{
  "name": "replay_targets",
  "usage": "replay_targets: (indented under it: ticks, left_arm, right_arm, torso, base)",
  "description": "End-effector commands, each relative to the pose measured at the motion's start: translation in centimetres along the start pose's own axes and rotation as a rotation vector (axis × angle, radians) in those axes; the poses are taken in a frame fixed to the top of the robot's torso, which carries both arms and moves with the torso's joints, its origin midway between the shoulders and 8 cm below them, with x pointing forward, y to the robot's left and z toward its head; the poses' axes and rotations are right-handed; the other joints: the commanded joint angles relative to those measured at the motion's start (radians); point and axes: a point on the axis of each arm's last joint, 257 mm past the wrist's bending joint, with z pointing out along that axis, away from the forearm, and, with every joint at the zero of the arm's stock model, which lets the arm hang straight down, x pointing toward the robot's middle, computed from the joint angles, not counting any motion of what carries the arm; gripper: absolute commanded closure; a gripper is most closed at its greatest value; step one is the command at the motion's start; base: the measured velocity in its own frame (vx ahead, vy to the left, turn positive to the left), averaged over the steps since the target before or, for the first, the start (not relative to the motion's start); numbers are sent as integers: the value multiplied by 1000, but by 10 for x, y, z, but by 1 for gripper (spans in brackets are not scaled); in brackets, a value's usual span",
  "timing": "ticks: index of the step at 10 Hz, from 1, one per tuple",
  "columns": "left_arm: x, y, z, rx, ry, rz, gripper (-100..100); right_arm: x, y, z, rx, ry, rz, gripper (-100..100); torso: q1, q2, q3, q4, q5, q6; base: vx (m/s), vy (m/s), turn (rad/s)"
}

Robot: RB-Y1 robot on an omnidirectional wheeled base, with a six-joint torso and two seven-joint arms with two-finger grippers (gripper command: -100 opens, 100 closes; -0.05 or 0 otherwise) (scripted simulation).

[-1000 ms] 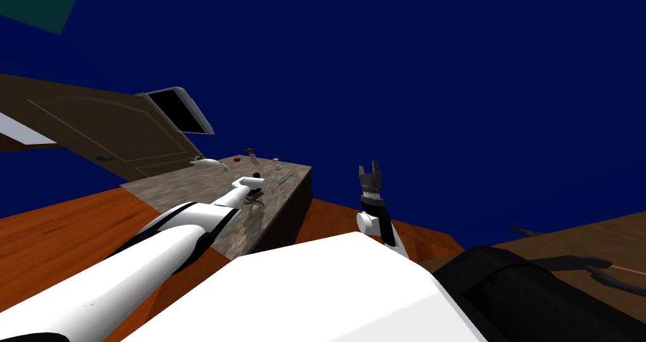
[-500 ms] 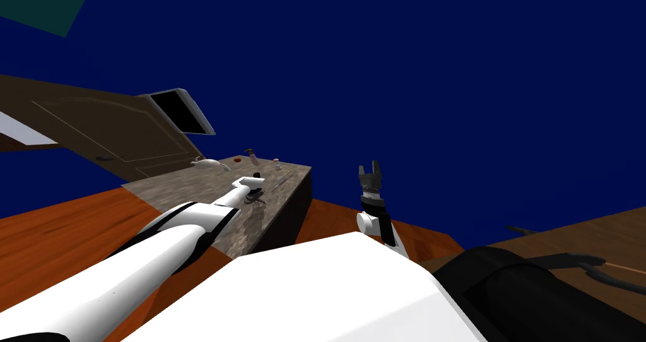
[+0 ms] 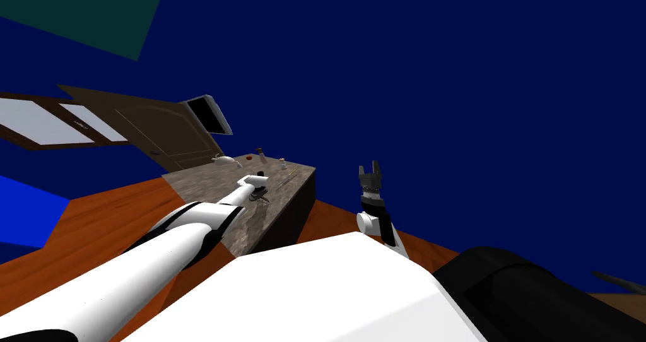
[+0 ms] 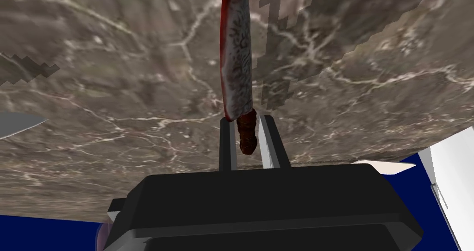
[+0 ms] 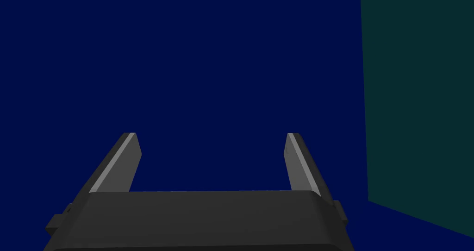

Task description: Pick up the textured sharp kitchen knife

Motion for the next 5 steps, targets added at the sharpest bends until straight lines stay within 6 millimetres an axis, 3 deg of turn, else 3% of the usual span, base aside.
replay_targets:
  ticks: [1,2,4,5]
  left_arm:
    - [5,-14,-4,20,0,39,100]
    - [4,-17,-6,27,-4,41,100]
    - [17,-42,-15,57,0,112,100]
    - [9,-55,-25,92,-25,121,100]
  right_arm:
    - [0,0,0,0,0,0,0]
    - [0,0,0,0,0,0,0]
    - [0,0,0,0,0,0,0]
    - [0,0,0,0,0,0,0]
  torso:
    - [0,0,0,0,0,0]
    - [0,0,0,0,0,-3]
    - [-2,-2,-1,0,0,-1]
    - [-3,-4,-2,0,-1,-2]
  base:
    - [26,-20,274]
    - [40,-37,183]
    - [82,-62,315]
    - [83,-75,245]
